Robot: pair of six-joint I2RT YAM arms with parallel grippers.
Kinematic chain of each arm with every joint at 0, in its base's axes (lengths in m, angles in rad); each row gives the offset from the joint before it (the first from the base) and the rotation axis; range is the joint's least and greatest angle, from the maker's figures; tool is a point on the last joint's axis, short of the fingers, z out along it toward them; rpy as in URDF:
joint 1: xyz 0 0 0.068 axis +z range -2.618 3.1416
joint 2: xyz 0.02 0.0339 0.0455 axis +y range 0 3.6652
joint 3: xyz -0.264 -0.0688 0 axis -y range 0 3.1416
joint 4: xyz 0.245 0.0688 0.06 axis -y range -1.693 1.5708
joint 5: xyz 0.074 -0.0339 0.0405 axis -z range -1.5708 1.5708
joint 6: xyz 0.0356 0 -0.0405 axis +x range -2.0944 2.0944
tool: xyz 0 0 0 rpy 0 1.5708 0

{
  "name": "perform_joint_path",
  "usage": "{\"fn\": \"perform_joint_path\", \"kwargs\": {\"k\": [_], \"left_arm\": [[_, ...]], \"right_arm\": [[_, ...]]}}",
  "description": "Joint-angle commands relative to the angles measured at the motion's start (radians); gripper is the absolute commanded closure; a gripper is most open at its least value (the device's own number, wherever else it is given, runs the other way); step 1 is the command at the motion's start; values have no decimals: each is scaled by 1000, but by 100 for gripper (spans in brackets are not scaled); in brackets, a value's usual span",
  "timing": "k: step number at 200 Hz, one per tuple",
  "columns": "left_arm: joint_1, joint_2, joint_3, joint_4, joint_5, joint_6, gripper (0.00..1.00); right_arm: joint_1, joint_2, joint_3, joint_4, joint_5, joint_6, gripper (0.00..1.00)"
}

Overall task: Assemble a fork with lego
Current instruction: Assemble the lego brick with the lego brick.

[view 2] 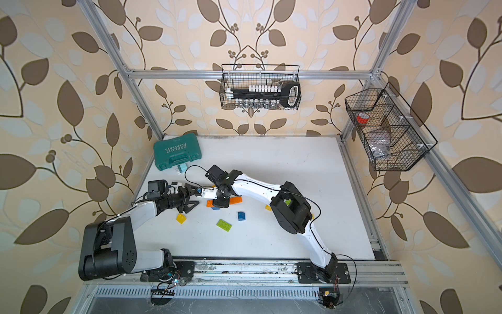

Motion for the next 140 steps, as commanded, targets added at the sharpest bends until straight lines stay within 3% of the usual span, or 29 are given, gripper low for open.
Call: {"fn": "perform_joint_path", "kwargs": {"k": [1,47,97,140], "left_arm": [[10,21,29,-17,26,40,18],[21,23,26,-16,34,54,14],[20,42,65,-69,44,89,14],[19,36,60,-86,56,94,15]], "right_arm": [[0,45,70,-57,-37,-36,57],[-8,42,92,-100,-61,-34,49],[-80,-70,-16,-63,-119,-44,42],[-148,-72,-92,-76,-97,-105,37]]}}
